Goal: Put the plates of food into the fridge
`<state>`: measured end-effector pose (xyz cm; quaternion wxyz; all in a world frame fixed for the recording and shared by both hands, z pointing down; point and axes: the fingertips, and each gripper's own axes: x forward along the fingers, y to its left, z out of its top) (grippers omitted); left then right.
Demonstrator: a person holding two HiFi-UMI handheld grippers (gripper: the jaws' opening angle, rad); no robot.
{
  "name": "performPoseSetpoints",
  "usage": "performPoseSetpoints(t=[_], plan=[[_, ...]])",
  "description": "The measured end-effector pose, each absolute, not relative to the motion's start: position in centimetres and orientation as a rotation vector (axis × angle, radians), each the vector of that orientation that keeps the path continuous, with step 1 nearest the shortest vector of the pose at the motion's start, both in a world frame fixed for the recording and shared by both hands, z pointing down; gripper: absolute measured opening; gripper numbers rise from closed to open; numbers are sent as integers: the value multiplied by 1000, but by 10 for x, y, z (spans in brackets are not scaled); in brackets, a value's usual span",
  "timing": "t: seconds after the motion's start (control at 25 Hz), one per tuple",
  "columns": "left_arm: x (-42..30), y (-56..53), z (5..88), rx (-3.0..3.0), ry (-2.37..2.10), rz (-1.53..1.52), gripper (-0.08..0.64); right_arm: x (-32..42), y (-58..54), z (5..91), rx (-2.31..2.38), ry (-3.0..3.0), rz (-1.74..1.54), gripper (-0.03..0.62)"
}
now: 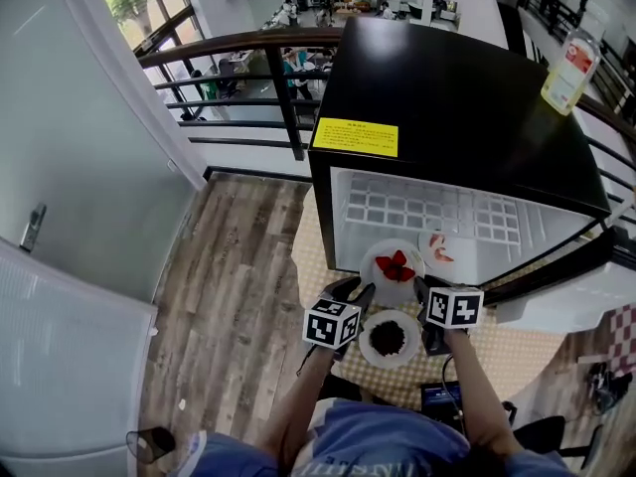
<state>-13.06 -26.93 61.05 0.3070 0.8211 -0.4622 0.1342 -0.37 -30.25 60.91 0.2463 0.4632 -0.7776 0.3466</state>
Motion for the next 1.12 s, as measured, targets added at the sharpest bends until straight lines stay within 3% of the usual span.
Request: performPoseSetpoints(t=[1.12], plan=[[-152,-299,621,2034,-1330,241,144,-44,-387,618,1261,-2132,889,71]])
